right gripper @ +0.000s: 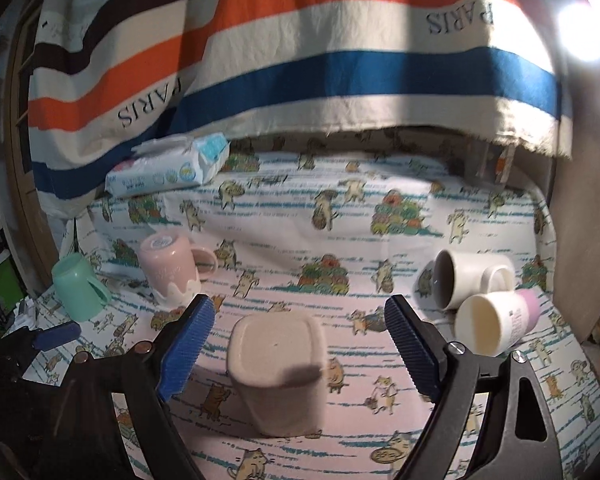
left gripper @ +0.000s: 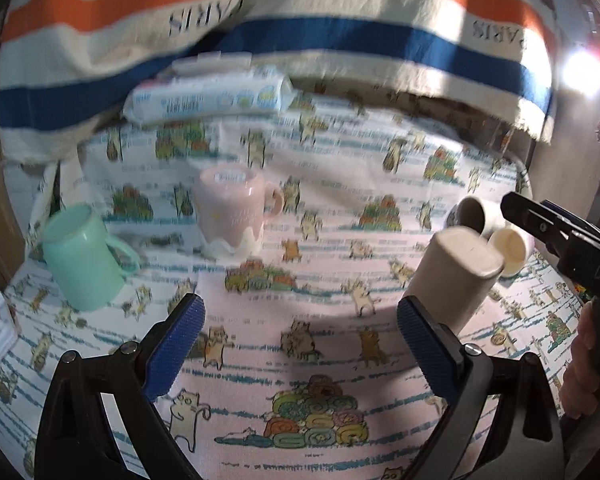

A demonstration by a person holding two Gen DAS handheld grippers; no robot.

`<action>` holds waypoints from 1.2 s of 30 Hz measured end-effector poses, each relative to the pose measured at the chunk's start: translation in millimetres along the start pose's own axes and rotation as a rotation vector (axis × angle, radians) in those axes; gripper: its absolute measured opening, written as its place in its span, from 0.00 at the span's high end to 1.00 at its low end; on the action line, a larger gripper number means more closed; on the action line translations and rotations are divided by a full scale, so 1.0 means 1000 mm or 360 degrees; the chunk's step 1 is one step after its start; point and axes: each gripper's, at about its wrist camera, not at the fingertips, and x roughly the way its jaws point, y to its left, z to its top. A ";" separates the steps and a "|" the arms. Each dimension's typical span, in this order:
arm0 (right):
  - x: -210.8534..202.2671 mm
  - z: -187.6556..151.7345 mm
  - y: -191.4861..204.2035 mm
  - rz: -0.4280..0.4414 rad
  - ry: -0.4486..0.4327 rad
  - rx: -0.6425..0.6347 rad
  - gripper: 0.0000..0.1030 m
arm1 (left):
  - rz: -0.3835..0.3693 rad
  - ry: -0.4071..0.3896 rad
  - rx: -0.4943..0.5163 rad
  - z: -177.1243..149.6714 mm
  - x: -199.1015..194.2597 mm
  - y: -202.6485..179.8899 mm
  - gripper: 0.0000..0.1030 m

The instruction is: Flip cup upside down

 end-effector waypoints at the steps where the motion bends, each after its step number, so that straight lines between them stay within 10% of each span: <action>1: -0.005 0.001 -0.003 -0.0013 -0.0030 -0.0002 0.11 | -0.0001 -0.0044 0.0009 0.001 -0.005 -0.002 0.05; 9: -0.048 -0.006 -0.033 -0.0152 -0.0381 -0.0031 0.00 | -0.0005 -0.0424 0.0115 0.005 -0.036 -0.028 0.00; 20: -0.043 -0.039 -0.063 -0.0187 -0.0418 0.0031 0.00 | 0.0056 -0.0636 0.0231 -0.020 -0.024 -0.057 0.00; 36: -0.009 -0.049 -0.062 -0.0164 -0.0219 0.0030 0.00 | 0.0104 -0.0357 0.0105 -0.017 0.014 -0.046 0.00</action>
